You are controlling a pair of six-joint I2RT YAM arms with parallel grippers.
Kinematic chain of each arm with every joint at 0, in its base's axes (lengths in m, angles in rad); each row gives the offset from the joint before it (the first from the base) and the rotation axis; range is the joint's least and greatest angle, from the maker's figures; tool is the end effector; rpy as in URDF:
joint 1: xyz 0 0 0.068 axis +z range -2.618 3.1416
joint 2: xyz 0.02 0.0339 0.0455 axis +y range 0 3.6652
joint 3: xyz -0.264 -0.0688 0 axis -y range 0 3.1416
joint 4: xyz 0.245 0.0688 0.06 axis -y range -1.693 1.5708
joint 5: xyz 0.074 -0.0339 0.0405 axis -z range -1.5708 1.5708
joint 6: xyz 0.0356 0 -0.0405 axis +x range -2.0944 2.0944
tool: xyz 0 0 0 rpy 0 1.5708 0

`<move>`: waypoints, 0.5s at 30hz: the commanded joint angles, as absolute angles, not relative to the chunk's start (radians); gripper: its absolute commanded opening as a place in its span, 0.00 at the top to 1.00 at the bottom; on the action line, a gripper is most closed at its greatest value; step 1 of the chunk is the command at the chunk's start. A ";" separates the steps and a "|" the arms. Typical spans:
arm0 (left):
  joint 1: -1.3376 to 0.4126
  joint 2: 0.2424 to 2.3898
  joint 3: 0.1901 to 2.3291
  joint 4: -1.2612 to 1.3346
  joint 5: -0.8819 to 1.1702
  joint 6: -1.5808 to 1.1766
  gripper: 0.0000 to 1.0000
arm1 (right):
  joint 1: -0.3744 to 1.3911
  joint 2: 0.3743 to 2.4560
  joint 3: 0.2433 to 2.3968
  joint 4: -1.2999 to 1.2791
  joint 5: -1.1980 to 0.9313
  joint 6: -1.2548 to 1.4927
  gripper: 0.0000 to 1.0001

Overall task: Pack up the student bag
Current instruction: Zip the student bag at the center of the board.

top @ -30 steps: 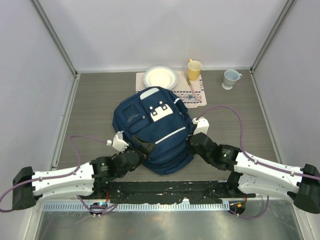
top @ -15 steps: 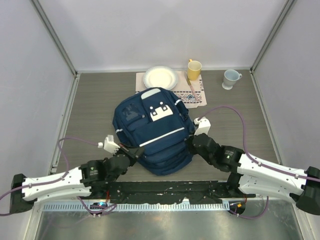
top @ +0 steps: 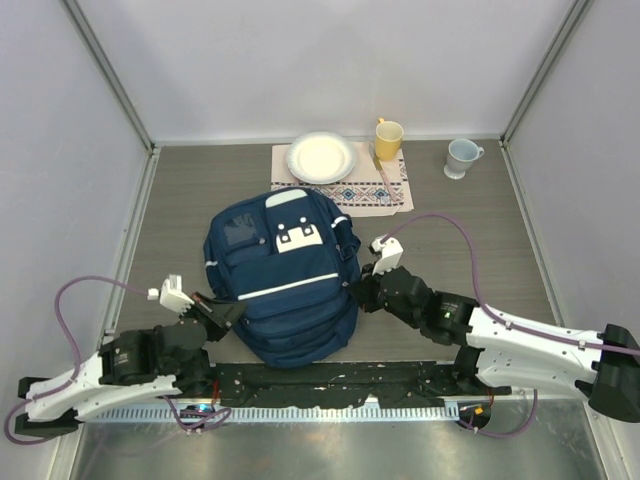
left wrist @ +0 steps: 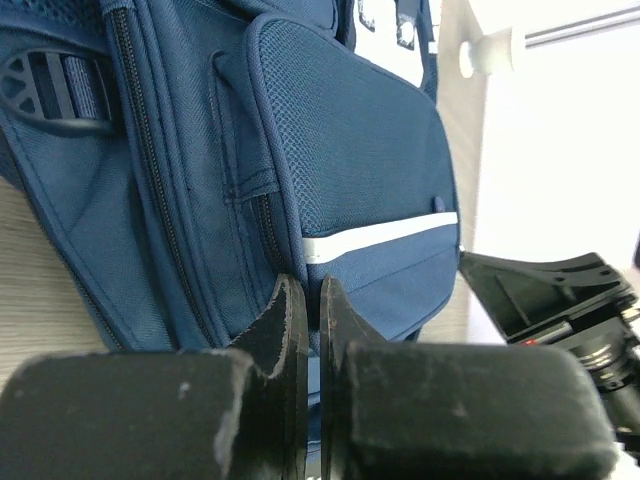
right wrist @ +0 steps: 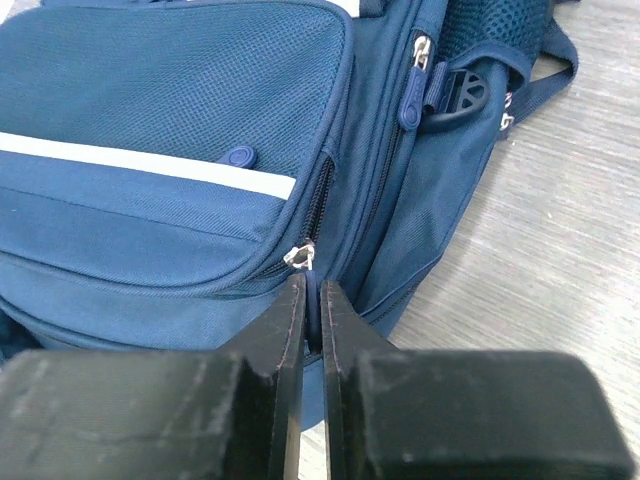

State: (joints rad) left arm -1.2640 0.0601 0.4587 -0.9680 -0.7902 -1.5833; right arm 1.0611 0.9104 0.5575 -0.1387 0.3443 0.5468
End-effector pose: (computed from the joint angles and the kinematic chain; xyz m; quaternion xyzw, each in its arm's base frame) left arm 0.0369 -0.0328 0.2263 -0.3111 0.7700 -0.3888 0.3990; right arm 0.1098 0.1717 0.2429 -0.1298 0.8398 0.2625 0.4571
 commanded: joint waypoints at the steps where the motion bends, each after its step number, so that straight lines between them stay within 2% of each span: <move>1: -1.256 0.185 0.616 -1.132 -0.943 -1.437 1.00 | 1.028 0.943 0.545 -0.101 0.581 0.431 0.99; 5: -1.256 0.195 0.635 -1.103 -0.922 -1.370 1.00 | 1.025 0.985 0.535 -0.007 0.615 0.385 0.99; 10: -1.256 0.143 0.554 -1.006 -0.826 -1.325 1.00 | 1.014 0.986 0.518 0.116 0.577 0.338 0.99; 15: -1.255 0.212 0.465 -0.878 -0.710 -1.295 1.00 | 1.012 0.982 0.500 0.162 0.548 0.305 0.99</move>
State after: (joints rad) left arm -1.2613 0.1631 0.5045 -0.9630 -0.7410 -1.3746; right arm 1.0519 0.9890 0.5179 0.0647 0.3870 0.3916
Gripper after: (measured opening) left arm 0.036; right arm 0.123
